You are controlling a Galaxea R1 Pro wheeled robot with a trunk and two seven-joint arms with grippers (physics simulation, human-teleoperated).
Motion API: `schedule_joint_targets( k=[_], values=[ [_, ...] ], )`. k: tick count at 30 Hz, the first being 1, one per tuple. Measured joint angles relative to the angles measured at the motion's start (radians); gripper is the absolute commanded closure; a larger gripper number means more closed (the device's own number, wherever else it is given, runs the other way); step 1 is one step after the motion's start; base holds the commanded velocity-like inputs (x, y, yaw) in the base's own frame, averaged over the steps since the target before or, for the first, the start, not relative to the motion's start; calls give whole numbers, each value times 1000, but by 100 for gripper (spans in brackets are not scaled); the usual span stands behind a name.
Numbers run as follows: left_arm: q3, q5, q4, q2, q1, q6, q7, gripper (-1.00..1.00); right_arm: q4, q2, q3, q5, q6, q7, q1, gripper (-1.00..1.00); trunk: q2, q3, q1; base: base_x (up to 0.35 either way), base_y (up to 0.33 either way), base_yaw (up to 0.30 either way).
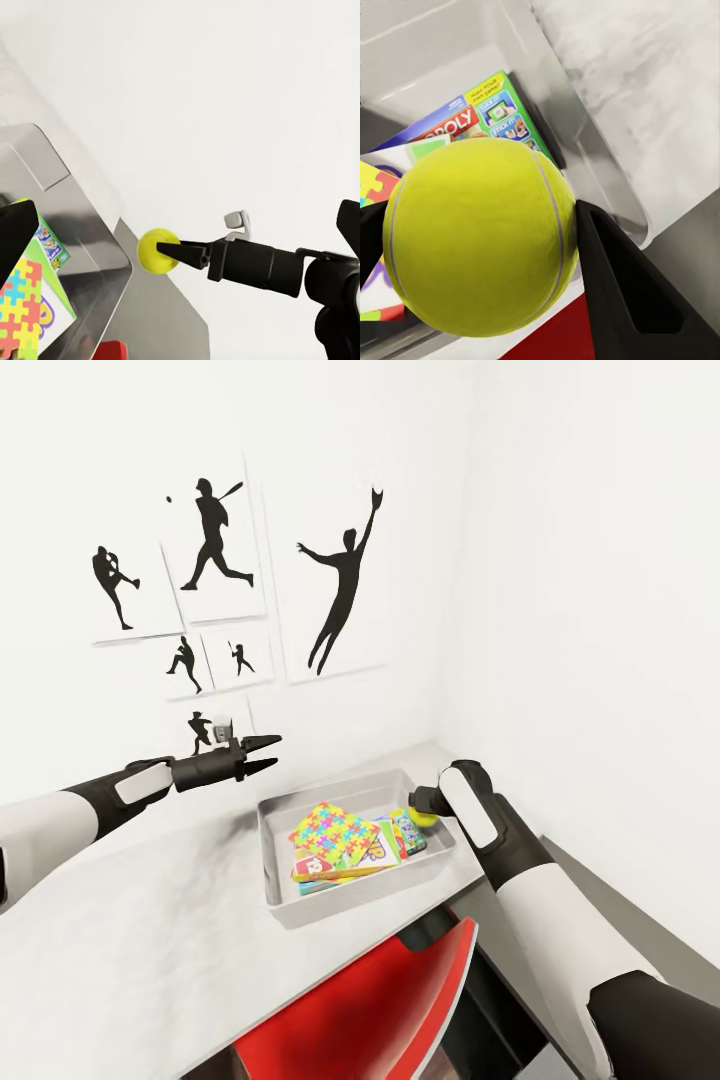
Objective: Put all the toys in the child's room - the three board games (two on the bed and one on the table), the two jigsaw puzzles on the table, and the tennis ball on the table - inside the toy box on the table in the child's room.
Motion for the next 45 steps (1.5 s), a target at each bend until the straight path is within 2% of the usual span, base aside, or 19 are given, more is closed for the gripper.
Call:
schedule_joint_targets(
  k=[12,23,30,36,38,45],
  values=[
    [0,0,-1,5,0,0,-1,-100,-1,0,-1,0,0,0,0,100,0,-1,0,0,0,0],
    [2,0,-2,5,0,15,-2,-100,1,1,-2,0,0,0,-2,100,0,-17,0,0,0,0],
    [3,0,-2,6,0,32,-44,-100,1,2,-2,0,0,0,-1,100,0,-29,0,0,0,0],
    [3,-1,-1,8,0,33,-56,-100,0,2,-1,0,0,0,0,100,0,-38,0,0,0,0],
    [3,-1,-1,8,0,33,-73,-100,0,2,-1,0,0,0,0,100,0,-42,0,0,0,0],
    [4,-1,-5,19,-2,36,-196,-100,0,2,0,0,0,0,0,100,0,-47,0,0,0,0]
  ],
)
